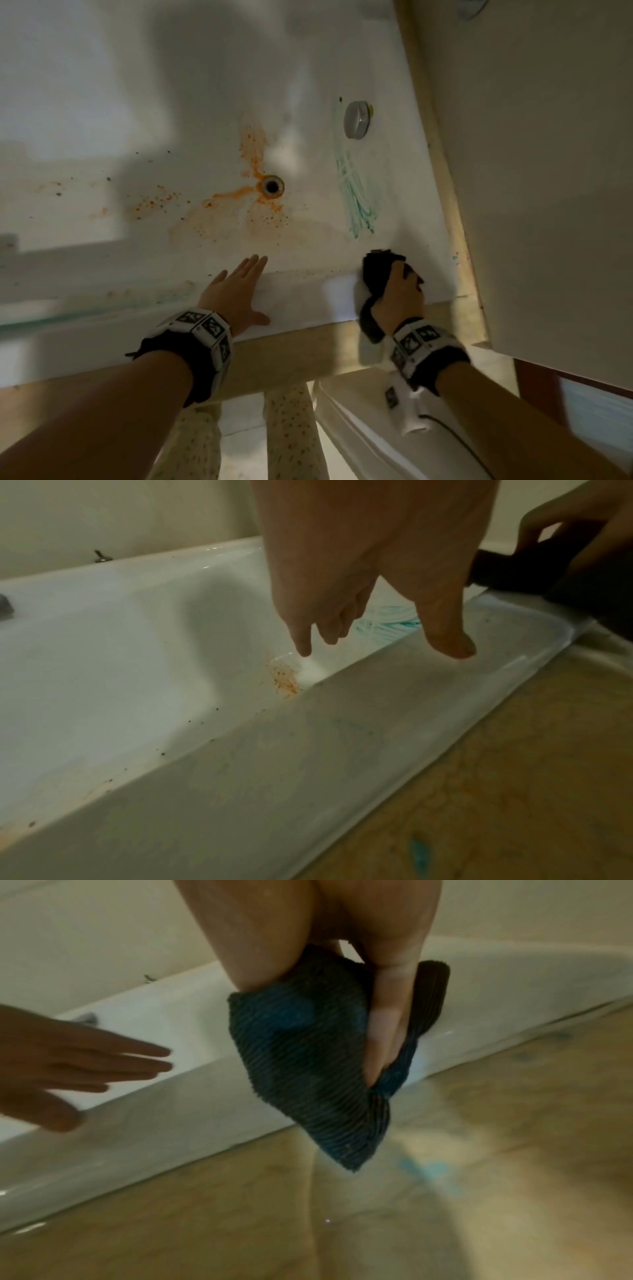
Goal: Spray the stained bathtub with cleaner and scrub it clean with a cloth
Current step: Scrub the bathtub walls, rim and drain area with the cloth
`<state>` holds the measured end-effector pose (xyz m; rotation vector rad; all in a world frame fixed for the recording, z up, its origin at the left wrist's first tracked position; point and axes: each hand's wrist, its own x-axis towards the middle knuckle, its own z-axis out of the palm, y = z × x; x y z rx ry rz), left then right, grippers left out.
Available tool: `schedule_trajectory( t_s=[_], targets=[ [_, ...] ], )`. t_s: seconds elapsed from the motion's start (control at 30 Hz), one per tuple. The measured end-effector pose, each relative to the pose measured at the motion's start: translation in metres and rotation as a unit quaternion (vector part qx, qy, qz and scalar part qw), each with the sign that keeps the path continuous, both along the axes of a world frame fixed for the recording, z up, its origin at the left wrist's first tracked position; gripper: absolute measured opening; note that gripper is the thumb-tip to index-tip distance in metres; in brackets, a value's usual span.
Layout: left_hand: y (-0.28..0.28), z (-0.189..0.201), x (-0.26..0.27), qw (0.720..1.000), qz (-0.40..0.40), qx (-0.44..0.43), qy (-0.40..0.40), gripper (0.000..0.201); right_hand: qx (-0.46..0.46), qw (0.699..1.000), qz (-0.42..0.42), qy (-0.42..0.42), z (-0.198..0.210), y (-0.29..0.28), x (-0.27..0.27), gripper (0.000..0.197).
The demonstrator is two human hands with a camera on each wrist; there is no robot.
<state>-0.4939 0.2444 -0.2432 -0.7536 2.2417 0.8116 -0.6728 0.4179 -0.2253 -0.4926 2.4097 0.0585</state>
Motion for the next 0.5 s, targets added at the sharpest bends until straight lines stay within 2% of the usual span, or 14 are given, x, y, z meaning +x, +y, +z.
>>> schedule_trajectory(
  t_s=[0.1, 0.2, 0.27, 0.4, 0.43, 0.5],
  targets=[
    [-0.007, 0.005, 0.013, 1.0, 0.011, -0.005, 0.011, 0.108, 0.001, 0.999, 0.035, -0.033, 0.0, -0.032, 0.04, 0.08],
    [-0.02, 0.011, 0.034, 0.999, 0.024, -0.021, 0.004, 0.112, 0.028, 0.997, 0.009, -0.076, 0.001, -0.062, 0.058, 0.082],
    [-0.029, 0.014, 0.052, 0.999, 0.031, -0.032, -0.008, 0.114, 0.029, 0.997, -0.028, -0.063, -0.002, -0.078, 0.053, 0.076],
    [-0.039, 0.014, 0.088, 0.998, 0.03, -0.045, -0.04, 0.115, -0.109, 0.98, -0.141, -0.093, 0.003, -0.095, 0.024, 0.058],
    [-0.041, 0.014, 0.096, 0.997, 0.03, -0.044, -0.047, 0.115, -0.129, 0.979, -0.142, -0.072, 0.007, -0.096, 0.013, 0.056],
    [-0.043, 0.012, 0.108, 0.997, 0.03, -0.045, -0.057, 0.115, -0.119, 0.989, -0.089, -0.002, 0.017, -0.093, -0.008, 0.053]
  ],
)
